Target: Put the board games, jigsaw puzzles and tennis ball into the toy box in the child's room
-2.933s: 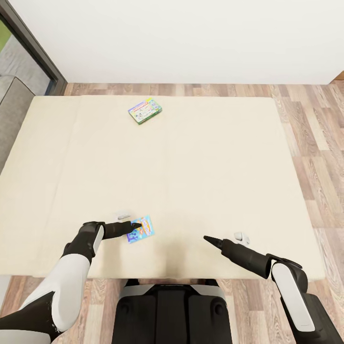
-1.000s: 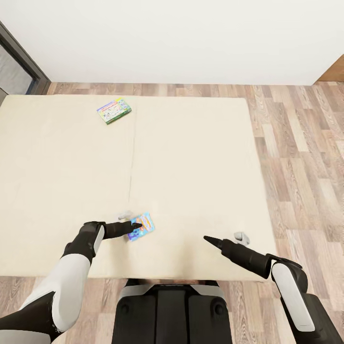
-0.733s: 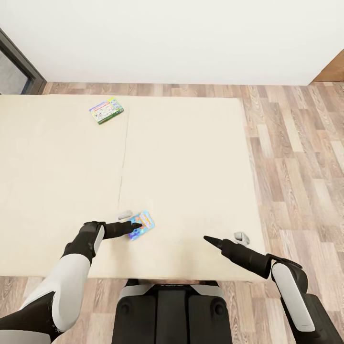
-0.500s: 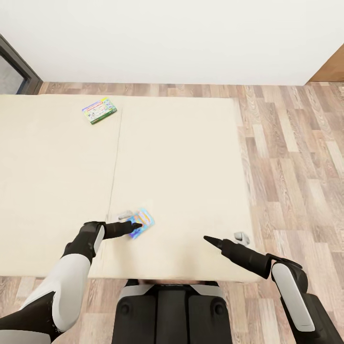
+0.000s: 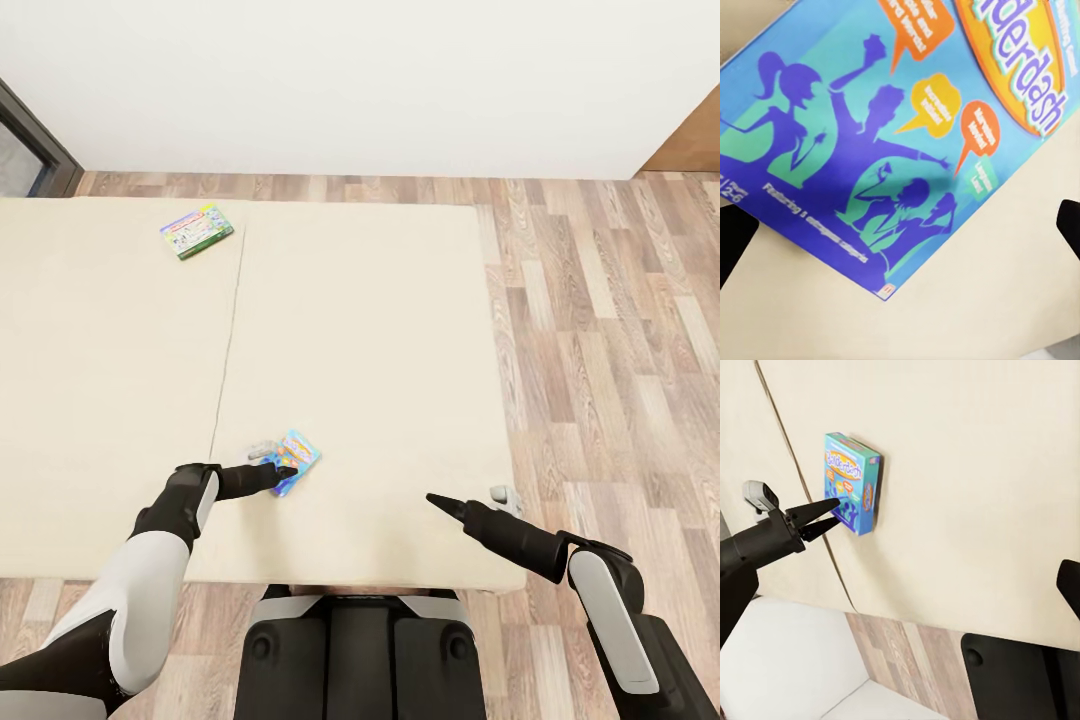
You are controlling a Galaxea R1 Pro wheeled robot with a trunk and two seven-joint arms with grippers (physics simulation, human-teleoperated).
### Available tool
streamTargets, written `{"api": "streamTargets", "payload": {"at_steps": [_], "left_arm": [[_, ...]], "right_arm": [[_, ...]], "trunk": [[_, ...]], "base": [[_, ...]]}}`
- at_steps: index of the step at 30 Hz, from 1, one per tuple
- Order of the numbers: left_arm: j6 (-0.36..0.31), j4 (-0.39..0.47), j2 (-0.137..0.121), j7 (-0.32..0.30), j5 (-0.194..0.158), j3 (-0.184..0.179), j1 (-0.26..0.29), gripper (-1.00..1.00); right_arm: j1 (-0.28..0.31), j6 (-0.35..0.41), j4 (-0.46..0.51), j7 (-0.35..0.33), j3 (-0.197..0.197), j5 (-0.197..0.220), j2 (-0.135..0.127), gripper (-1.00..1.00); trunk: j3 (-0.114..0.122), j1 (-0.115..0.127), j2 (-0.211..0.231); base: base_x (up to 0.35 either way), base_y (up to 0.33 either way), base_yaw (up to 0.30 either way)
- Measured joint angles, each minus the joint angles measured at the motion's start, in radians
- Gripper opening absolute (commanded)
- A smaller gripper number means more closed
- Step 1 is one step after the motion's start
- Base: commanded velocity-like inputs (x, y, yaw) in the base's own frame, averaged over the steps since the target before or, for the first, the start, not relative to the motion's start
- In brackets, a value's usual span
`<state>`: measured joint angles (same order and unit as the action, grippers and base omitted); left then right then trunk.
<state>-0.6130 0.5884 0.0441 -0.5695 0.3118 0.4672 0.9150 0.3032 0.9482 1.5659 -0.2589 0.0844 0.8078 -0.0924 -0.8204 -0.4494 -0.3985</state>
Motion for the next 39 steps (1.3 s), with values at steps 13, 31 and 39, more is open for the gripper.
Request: {"api": "streamTargets", "payload": {"at_steps": [13,31,39], "left_arm": [[-0.001,0.001,-0.002,0.0,0.0,0.001,0.0,1.0],[-0.009,0.103,-0.009,0.007,0.016,-0.007,-0.001,1.0],[-0.013,0.111,-0.035,0.006,0.029,-0.005,-0.002,1.0]], "right_arm": [[0.0,0.0,0.0,0.0,0.0,0.0,-0.001,1.0],[0.0,0.0,0.0,0.0,0.001,0.0,-0.001,1.0],[0.0,0.0,0.0,0.0,0.001,0.0,0.0,1.0]], "trunk": [[0.0,0.0,0.0],[0.012,0.0,0.0],[0.017,0.0,0.0]], "base": [[0.0,0.0,0.0],[0.0,0.0,-0.032],[0.0,0.0,-0.01]]}}
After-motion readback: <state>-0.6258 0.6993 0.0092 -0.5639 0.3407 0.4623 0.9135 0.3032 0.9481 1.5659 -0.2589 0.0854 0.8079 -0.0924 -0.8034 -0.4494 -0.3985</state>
